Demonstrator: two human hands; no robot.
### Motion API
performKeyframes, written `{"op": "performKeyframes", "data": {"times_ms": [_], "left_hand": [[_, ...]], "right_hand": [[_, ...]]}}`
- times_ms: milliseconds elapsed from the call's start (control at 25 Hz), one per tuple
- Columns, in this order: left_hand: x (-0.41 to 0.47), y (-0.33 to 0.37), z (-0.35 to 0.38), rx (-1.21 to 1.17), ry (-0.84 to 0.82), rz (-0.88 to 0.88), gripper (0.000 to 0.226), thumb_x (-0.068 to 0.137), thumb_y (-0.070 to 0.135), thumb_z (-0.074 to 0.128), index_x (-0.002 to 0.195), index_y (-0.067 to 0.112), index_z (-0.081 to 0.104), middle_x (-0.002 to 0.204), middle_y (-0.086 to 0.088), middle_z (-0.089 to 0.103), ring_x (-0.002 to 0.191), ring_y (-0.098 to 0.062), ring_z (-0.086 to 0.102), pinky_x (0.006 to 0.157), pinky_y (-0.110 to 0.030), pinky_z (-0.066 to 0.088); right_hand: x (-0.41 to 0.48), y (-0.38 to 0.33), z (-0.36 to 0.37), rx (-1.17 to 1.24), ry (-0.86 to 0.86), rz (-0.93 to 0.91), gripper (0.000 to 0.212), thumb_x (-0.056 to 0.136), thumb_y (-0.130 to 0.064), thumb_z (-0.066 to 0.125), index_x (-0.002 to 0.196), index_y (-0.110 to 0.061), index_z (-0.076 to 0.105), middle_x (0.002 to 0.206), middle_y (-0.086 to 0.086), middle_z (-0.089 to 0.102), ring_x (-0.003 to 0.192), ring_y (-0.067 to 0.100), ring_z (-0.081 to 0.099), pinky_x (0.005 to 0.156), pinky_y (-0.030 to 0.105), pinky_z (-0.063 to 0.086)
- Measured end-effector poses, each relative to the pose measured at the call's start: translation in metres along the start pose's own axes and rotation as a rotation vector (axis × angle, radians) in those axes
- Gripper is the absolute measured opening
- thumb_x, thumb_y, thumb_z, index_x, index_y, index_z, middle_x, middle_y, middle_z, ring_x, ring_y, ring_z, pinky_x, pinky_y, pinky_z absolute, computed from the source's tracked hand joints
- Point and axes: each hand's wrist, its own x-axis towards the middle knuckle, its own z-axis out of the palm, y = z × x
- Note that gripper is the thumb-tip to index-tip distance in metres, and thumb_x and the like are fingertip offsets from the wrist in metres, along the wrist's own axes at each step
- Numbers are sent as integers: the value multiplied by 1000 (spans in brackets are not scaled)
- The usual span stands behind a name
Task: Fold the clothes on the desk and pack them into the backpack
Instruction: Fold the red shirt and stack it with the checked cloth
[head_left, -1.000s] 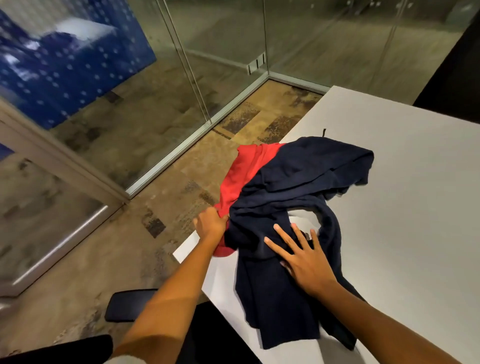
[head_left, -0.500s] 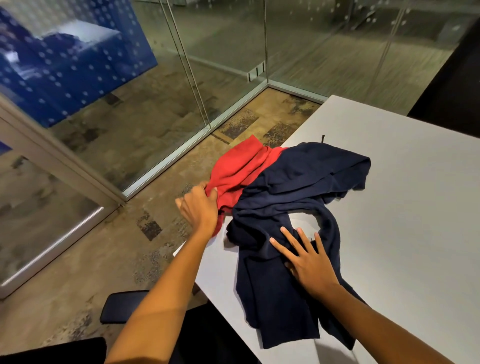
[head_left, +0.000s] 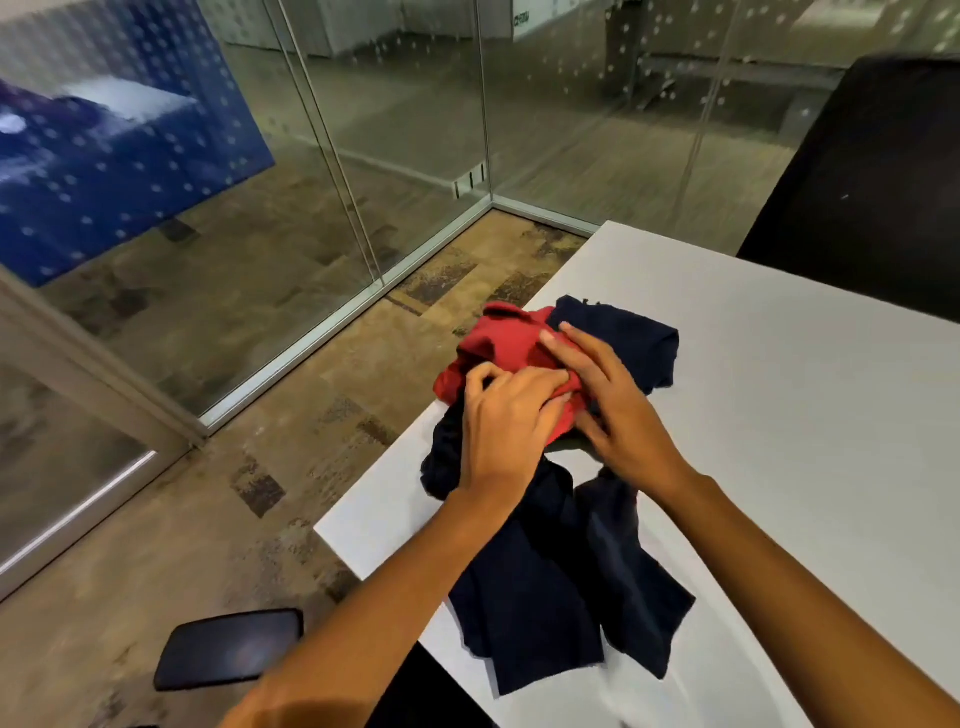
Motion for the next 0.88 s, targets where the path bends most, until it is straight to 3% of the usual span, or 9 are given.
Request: {"op": "performKeyframes", "data": {"times_ms": [120, 200, 280, 360, 520, 600, 680, 760, 880], "left_hand": [[-31, -13, 12, -87, -142, 48, 24, 90, 27, 54, 98, 18, 75, 98, 9, 74, 87, -4, 62, 93, -23, 30], [-44, -19, 11, -149, -201, 44, 22, 91, 25, 56, 100, 19, 75, 100, 11, 74, 88, -2, 63, 96, -19, 32], [-44, -32, 5, -207, -165, -79, 20, 91, 16, 60, 106, 16, 73, 101, 8, 74, 88, -4, 61, 94, -14, 35], [-33, -52, 6, -206, -179, -163, 34, 87, 5, 62, 118, 17, 67, 113, 5, 70, 100, -8, 59, 96, -22, 41], [-3, -79, 31, 132, -491, -119, 85, 77, 15, 75, 149, 30, 32, 151, 6, 38, 134, -21, 37, 105, -42, 34], [8, -85, 45, 349, -657, -10, 92, 76, 23, 76, 151, 35, 23, 157, 6, 26, 139, -29, 29, 107, -49, 29], [15, -88, 57, 427, -696, 115, 73, 76, 28, 75, 141, 34, 43, 149, 2, 41, 133, -32, 38, 106, -52, 28], [17, -88, 65, 421, -563, 194, 35, 77, 20, 71, 110, 28, 66, 119, 1, 65, 111, -29, 55, 100, -50, 33], [17, -84, 69, 426, -463, 185, 23, 72, 5, 64, 82, 25, 67, 86, 4, 67, 85, -26, 62, 95, -45, 30]], "right_hand": [[-24, 27, 2, -89, -143, -25, 43, 82, 2, 66, 120, -17, 61, 126, -1, 57, 115, 24, 56, 95, 34, 45], [-47, 32, 8, -83, -144, 20, 32, 79, 3, 68, 104, -17, 64, 110, -3, 63, 100, 25, 61, 84, 35, 48], [-65, 29, 7, -91, -84, 26, 25, 83, 3, 66, 99, -16, 67, 109, -3, 65, 100, 18, 61, 85, 33, 50], [-77, 22, -6, -137, -27, -12, 22, 84, 1, 63, 99, -13, 69, 111, -1, 66, 103, 16, 60, 89, 28, 49], [-92, 14, -28, -269, -64, -69, 19, 88, -6, 64, 104, -14, 70, 113, 1, 65, 104, 16, 61, 89, 25, 51], [-105, 16, -31, -299, -101, -82, 20, 87, -5, 67, 104, -15, 70, 113, 2, 66, 102, 19, 63, 84, 29, 54], [-121, 20, -32, -320, -120, -61, 26, 84, -2, 71, 104, -17, 69, 112, 2, 66, 100, 19, 63, 79, 32, 56], [-135, 26, -31, -320, -123, -23, 24, 86, -5, 67, 105, -20, 68, 111, 0, 65, 99, 17, 64, 77, 32, 57], [-150, 29, -27, -321, -158, 53, 28, 89, -19, 46, 108, -25, 66, 112, -6, 62, 98, 12, 63, 77, 31, 57]]}}
